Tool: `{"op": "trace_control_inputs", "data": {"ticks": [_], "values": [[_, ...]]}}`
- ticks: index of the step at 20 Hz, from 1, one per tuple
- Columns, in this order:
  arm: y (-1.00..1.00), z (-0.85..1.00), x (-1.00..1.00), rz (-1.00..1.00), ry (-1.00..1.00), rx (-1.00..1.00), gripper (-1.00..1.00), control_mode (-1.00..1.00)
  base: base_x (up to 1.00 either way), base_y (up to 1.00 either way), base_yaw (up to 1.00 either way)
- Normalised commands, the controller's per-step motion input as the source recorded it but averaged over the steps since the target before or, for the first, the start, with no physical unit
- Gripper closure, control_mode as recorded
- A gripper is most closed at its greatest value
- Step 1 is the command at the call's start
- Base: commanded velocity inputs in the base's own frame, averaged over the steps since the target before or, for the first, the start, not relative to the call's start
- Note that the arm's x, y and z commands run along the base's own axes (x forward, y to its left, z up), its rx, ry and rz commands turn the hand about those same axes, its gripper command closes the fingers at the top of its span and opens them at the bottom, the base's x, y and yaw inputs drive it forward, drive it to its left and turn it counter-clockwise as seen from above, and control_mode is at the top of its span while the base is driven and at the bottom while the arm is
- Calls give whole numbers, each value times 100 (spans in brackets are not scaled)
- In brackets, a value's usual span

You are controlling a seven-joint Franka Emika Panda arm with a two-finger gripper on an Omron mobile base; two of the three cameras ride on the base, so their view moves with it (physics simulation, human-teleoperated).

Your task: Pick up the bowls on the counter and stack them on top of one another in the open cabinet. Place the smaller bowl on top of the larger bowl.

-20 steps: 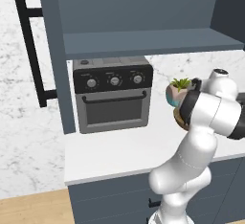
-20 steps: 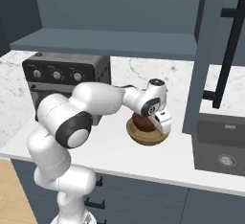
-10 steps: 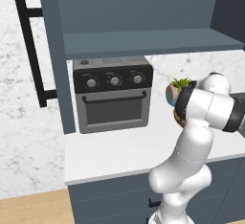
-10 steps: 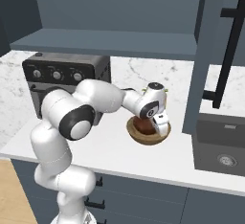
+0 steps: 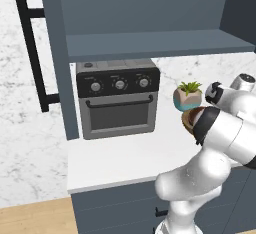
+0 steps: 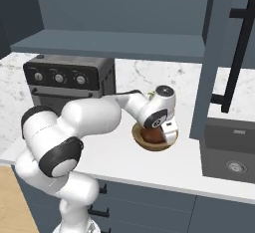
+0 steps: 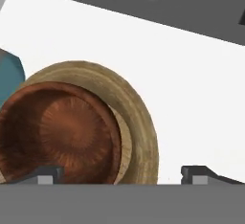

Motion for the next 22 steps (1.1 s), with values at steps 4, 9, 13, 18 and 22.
{"op": "trace_control_inputs", "data": {"ticks": [4,9,13,18,22], "values": [[51,-43,-28,-5,0,0,-100,-100,0,0,0],[53,-45,29,-7,0,0,-100,-100,0,0,0],[31,-53,8,-7,0,0,-100,-100,0,0,0],[4,-30,1,-7,0,0,-100,-100,0,0,0],[0,-15,19,-8,0,0,-100,-100,0,0,0]]}}
